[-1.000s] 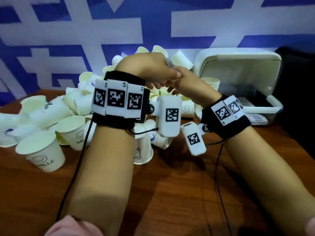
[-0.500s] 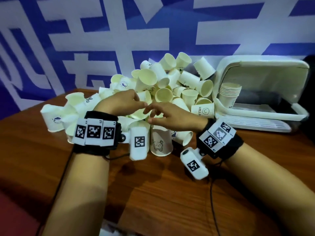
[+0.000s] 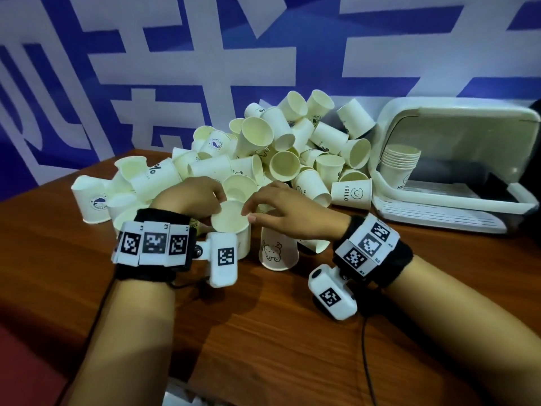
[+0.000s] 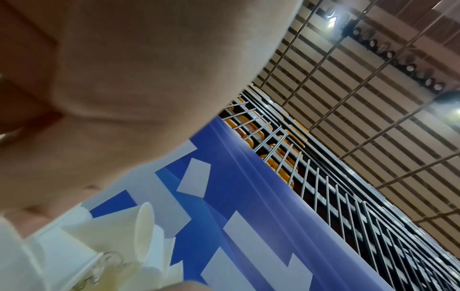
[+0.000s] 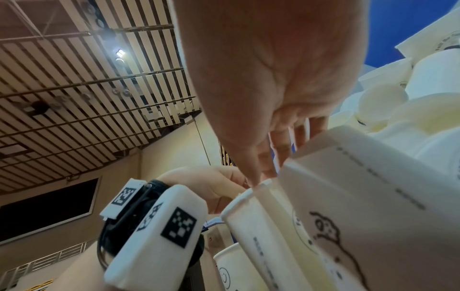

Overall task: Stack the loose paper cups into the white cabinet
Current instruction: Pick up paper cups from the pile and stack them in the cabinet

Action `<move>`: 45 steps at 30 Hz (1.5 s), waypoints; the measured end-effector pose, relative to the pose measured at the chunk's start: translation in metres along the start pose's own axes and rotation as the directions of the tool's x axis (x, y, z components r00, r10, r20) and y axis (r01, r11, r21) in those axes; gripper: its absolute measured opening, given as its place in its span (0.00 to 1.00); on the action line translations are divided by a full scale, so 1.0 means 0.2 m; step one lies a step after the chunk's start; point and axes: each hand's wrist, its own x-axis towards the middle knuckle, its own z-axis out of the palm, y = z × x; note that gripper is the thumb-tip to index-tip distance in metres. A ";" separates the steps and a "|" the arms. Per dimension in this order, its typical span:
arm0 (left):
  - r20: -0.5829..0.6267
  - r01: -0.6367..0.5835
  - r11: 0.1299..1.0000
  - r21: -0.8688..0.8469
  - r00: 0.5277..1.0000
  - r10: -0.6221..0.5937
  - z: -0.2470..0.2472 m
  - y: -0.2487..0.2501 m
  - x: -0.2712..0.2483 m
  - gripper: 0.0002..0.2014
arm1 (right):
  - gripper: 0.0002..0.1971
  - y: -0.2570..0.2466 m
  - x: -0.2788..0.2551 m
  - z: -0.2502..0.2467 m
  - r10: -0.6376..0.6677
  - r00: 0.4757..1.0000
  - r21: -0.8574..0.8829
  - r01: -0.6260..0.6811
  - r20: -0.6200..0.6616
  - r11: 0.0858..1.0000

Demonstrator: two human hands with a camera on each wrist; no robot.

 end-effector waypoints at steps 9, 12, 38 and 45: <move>-0.297 -0.179 0.978 -0.103 0.944 0.141 -0.21 0.18 -0.06 0.09 | 0.10 -0.07 -0.03 -0.22 -0.040 0.936 0.134 0.092 -0.350 0.987; -0.352 -0.281 0.931 -0.234 0.917 0.189 -0.25 0.30 -0.04 0.09 | 0.10 -0.07 -0.07 -0.37 0.036 0.917 0.229 0.061 -0.398 0.972; -0.479 -0.604 0.509 -0.613 0.797 0.368 0.21 1.39 0.38 0.06 | 0.09 0.45 -0.62 -1.05 0.469 0.581 0.331 -0.333 -0.665 0.883; -0.475 -0.594 0.463 -0.658 0.805 0.356 0.31 1.40 0.51 0.03 | 0.08 0.56 -0.61 -1.00 0.533 0.513 0.406 -0.346 -0.673 0.846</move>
